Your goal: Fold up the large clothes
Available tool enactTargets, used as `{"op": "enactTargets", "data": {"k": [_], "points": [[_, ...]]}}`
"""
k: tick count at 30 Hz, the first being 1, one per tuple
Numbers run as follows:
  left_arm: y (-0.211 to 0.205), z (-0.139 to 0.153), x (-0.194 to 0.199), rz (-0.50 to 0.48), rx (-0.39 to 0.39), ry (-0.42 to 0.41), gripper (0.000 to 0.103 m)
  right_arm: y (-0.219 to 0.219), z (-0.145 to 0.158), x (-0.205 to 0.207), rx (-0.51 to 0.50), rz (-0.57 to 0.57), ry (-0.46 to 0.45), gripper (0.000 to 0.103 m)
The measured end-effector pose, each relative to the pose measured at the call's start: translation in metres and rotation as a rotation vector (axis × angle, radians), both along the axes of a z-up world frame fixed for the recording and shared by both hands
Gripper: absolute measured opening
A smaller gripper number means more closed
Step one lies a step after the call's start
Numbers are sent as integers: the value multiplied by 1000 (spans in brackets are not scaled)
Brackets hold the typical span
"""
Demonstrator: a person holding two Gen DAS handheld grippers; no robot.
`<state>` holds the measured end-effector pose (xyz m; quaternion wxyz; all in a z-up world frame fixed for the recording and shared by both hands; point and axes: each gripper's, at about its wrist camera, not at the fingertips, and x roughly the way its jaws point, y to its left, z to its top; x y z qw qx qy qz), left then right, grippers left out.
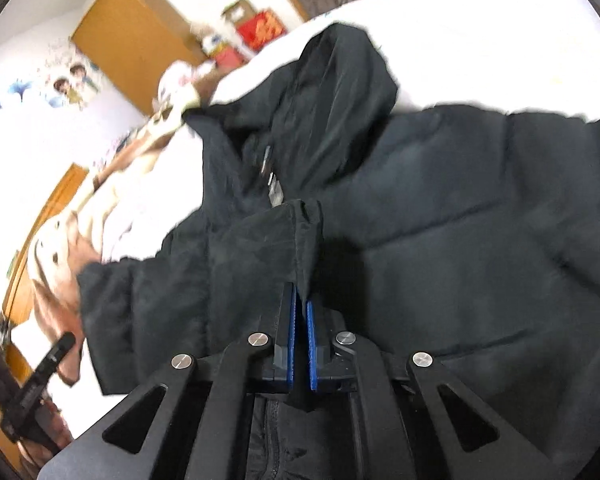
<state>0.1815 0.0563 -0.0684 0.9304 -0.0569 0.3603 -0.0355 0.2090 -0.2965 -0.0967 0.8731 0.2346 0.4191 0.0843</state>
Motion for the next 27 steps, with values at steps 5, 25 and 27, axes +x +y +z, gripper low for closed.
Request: {"op": "enactTargets", "data": {"k": [5,25,27], "points": [[-17,-7,23,-21,14,15,70,-25,19,-10,-53,-60,-35,4],[-42,-83,90,21,120,209,72,-47,-37,2,-262,-97,106,5],[-44,-84,90,21,129,214,72,-45,-39,1,-287,-90,112,5]]}}
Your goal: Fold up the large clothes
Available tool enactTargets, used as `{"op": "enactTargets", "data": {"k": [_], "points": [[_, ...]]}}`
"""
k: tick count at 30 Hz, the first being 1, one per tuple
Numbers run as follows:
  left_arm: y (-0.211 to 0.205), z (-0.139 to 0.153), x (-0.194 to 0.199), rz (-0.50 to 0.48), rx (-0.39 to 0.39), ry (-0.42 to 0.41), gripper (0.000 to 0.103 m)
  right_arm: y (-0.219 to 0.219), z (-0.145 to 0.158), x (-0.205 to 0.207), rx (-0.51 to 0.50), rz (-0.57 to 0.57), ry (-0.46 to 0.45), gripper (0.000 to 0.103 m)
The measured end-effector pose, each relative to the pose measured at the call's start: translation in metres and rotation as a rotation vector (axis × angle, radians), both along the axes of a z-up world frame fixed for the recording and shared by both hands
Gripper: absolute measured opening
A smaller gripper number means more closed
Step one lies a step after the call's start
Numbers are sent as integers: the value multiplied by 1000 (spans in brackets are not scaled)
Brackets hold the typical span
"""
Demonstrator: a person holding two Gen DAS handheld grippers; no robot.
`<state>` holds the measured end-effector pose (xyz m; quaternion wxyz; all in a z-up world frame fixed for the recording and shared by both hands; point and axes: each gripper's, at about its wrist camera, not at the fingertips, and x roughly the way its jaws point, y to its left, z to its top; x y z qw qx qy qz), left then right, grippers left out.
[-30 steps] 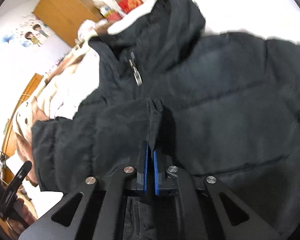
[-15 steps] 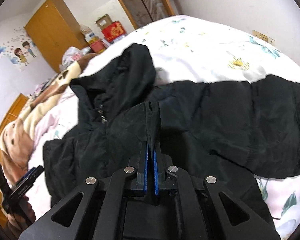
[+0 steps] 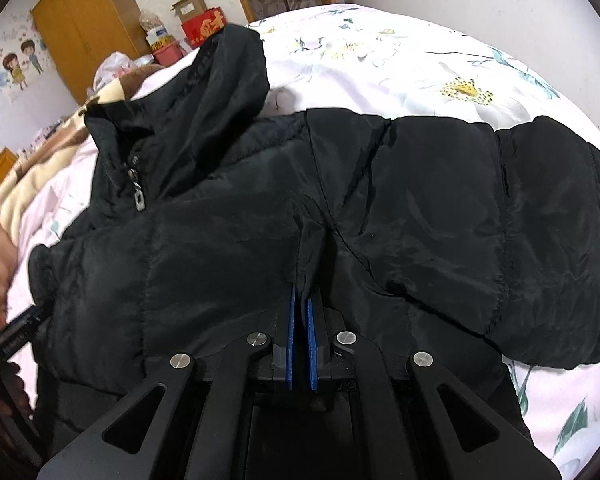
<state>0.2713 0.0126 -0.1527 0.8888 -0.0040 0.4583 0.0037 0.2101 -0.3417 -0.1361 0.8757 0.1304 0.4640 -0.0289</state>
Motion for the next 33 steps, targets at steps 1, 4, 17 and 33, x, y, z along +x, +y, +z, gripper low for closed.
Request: {"op": "enactTargets", "data": {"k": [1,4,17,33], "points": [[0,-2,1,1,7,6,72,0,0,0,-19,1,1,5],[2,-6,4,15,-4,37,74,-3,0,-3,-50,-13,1,5],[-6,31,-17,64,-34,-13,75,20,44,-27,-46,62,-125,22],[-86,70,-64,-117,-138,-59,75,-97,65,-102,33,-261,-140,27]]}}
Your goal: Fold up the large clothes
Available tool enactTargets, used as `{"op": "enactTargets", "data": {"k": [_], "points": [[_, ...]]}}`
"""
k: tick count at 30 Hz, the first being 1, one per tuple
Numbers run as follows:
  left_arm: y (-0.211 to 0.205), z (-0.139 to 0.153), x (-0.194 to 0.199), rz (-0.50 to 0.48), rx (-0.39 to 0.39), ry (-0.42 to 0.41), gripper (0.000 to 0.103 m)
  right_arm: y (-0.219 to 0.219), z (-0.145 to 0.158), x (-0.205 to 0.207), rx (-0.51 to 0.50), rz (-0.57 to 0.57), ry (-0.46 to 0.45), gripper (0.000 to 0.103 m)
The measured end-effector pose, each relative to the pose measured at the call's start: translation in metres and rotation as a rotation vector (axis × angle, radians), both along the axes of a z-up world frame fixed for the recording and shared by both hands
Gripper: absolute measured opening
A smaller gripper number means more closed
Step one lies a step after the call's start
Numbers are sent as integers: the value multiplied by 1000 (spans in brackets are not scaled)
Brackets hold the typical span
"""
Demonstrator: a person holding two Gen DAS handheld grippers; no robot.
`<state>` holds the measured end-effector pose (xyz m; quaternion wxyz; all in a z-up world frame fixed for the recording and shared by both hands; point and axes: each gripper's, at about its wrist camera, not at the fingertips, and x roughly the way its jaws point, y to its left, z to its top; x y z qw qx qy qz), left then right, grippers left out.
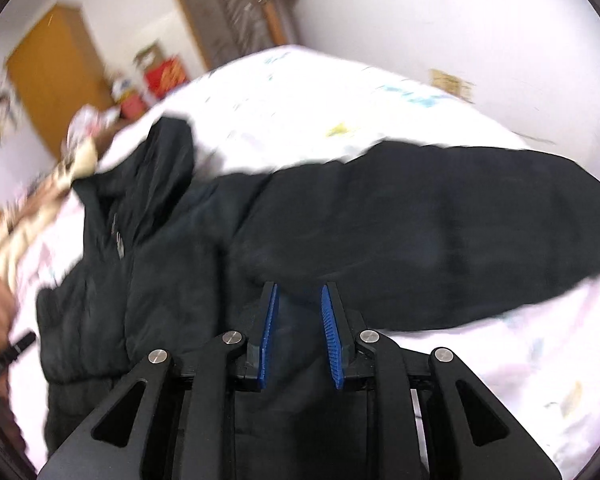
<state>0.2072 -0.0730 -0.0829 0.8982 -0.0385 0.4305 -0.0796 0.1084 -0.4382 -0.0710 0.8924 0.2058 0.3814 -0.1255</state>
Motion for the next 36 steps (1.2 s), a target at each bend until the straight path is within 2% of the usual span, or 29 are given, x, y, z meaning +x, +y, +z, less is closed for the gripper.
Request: {"op": "enactTargets", "data": {"k": [2,4,6,9,11,13,15,20,25,30,33,34,35,36], "points": [[-16,3,-8,-42,-4,-10,75,-26,6,-21,10,-73,-30,43],[-33,6,-13,-97,-27,-8,75,-59,9,-49,30,-165,-51,50],[-49,6,-16,-137,-44,-9,76,-88,9,-72,43,-245,-65,51],[-73,7,-21,-178,6,-28,76,-125,3,-90,68,-336,-55,54],[-85,5,-21,-201,-10,-13,76,-140,1,-98,60,-392,-44,55],[-92,2,-19,-205,-44,15,76,-146,1,-103,47,-401,-64,61],[-101,1,-18,-203,-39,20,76,-159,-6,-102,100,-413,-71,65],[-116,-2,-17,-234,-33,34,75,-187,-26,-105,235,-447,-72,65],[-118,-9,-16,-236,-11,44,76,-198,-33,-97,274,-458,-68,65],[-111,-14,-13,-220,-3,58,75,-202,-30,-92,242,-465,-74,65],[-104,-16,-11,-203,-4,65,76,-205,-32,-88,245,-460,-73,52],[-102,-17,-11,-199,-7,66,76,-206,-31,-89,237,-459,-74,40],[-101,-17,-10,-197,-8,67,76,-206,-29,-90,228,-454,-86,33],[-99,-18,-10,-194,-8,68,76,-206,-26,-90,222,-445,-97,30]]}}
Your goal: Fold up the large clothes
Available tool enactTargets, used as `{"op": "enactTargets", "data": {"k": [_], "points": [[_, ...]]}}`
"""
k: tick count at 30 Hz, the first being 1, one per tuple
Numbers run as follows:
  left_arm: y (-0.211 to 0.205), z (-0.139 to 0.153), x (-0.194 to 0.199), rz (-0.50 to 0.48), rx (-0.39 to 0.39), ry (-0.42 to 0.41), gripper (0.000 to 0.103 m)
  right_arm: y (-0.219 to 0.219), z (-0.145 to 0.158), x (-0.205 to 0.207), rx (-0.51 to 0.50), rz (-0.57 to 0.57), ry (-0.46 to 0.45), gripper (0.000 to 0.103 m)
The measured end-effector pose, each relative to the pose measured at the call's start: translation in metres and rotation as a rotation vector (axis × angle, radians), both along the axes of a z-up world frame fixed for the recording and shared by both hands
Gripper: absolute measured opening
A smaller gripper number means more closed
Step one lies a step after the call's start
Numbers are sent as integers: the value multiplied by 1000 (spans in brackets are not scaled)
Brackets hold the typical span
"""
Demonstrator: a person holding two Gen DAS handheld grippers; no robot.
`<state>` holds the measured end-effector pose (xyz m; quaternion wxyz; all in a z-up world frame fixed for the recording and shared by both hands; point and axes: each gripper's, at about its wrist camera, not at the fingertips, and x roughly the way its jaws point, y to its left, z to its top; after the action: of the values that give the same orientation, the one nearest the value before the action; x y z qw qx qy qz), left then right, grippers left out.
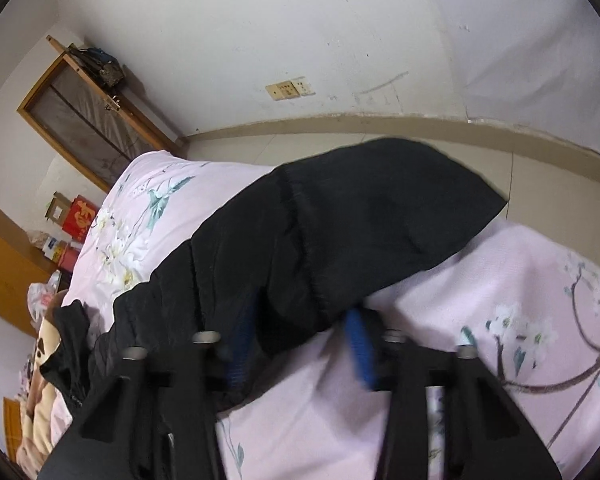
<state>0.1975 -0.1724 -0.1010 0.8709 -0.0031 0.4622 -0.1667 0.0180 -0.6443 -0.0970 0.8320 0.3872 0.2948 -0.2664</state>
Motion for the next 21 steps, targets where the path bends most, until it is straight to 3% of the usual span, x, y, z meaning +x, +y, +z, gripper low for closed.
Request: {"op": "enactTargets", "data": {"k": [7,14,21], "points": [[6,4,-1,4,-26,-3,75,20,41,4,-76,77,-110,18],[21,11,-5,21,-61,-13,76,79,93,25,-179,266,-221,14],[53,13,-3,78,-93,-12,75,149,99,64,-230,462,-217,11]]}}
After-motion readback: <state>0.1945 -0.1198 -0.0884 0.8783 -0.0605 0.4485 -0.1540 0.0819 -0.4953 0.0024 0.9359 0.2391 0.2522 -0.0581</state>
